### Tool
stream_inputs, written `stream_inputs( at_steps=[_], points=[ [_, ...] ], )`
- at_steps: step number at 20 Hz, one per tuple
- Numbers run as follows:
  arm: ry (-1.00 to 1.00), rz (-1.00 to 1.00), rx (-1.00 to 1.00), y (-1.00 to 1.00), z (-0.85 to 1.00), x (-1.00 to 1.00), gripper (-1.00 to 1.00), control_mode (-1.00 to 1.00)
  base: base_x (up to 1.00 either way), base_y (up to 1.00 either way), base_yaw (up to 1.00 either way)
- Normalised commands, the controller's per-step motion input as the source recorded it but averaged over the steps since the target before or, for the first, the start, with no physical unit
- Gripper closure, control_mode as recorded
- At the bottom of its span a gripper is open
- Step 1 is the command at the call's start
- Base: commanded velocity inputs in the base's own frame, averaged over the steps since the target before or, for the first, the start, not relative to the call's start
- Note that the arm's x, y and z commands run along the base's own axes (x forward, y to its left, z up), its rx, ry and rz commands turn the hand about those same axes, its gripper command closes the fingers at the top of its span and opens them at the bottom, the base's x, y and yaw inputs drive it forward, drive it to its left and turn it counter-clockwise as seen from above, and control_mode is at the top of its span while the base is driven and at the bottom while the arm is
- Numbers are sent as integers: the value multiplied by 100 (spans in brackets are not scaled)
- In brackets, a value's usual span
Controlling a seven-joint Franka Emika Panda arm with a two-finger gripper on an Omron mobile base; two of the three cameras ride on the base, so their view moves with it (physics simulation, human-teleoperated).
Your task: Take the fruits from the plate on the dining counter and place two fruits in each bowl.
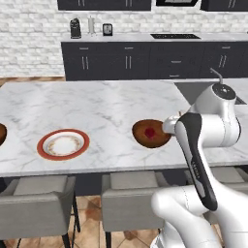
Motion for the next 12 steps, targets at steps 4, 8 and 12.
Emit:
stream_inputs(
  at_steps=[4,8,12],
  points=[
    [36,4,-1,0,8,87,100,-100,0,0,0],
    [37,10,0,-7,0,100,100,-100,0,0,0],
    [27,6,-2,-20,-12,100,100,-100,0,0,0]
  ],
)
